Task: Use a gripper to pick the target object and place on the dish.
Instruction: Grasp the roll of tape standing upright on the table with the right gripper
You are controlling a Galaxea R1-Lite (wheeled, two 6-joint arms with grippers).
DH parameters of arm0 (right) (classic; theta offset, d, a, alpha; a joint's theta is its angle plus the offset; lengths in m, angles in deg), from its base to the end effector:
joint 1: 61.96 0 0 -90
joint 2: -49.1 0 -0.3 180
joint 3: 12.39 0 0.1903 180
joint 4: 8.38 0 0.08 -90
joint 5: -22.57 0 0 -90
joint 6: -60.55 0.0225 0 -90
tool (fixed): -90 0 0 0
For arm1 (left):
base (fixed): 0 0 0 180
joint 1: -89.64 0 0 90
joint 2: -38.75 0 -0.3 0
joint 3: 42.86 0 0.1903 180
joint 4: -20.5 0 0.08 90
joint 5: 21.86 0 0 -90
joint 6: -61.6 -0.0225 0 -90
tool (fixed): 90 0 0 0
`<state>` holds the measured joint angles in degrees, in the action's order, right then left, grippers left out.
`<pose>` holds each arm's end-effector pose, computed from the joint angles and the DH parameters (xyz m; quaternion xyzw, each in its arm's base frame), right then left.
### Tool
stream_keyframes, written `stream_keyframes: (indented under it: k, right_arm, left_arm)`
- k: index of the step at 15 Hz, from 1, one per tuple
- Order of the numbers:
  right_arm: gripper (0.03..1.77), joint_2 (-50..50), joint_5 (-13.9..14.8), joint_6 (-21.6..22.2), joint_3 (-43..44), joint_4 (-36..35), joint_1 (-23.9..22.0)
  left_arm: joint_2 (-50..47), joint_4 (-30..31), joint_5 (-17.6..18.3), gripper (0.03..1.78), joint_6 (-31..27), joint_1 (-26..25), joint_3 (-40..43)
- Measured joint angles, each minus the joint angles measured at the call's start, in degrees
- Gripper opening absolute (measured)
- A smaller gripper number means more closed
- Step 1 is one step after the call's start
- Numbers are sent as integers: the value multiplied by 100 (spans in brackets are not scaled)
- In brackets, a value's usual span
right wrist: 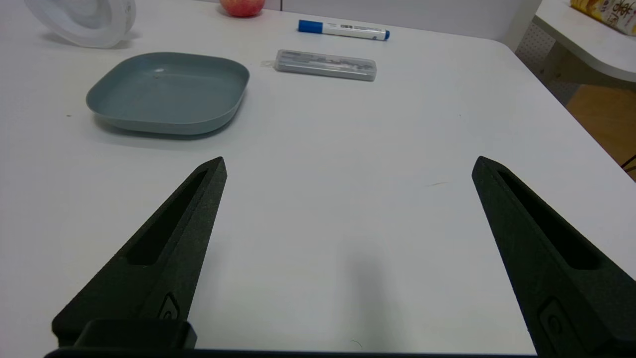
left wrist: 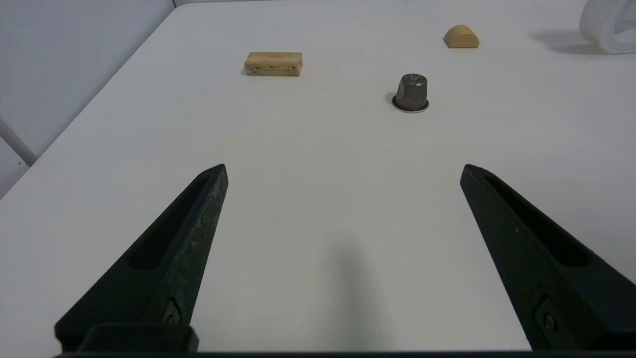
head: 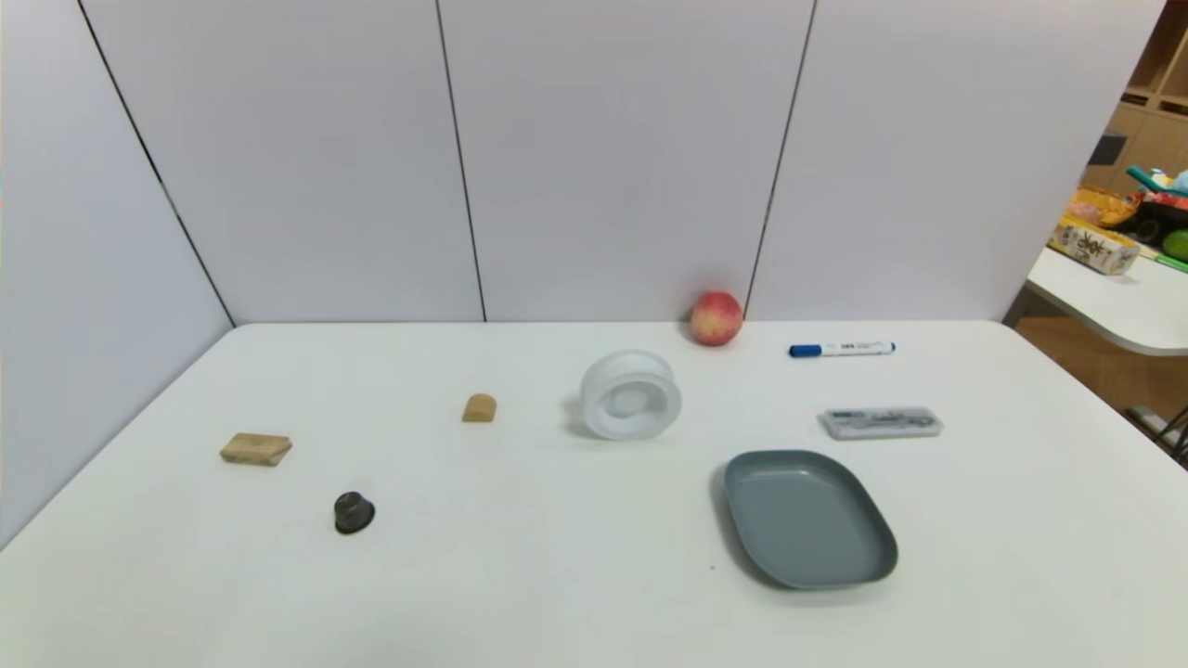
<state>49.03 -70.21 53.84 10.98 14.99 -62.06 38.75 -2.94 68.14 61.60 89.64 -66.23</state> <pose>-0.0229 0.0011 0.0755 -0.0585 -0.0020 0.0233 0.9980 -0.0228 0.0000 0.0754 0.0000 0.0006 0.0000 1.0000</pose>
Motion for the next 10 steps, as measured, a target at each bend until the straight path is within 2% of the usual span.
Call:
stream_keyframes:
  k: [7, 10]
  right_arm:
    - [171, 45, 6, -4, 11, 49, 0]
    - [171, 404, 46, 132, 289, 51, 10]
  left_arm:
    - [0, 2, 2, 169, 0, 0, 0]
    - [0, 0, 0, 169, -2, 0, 0]
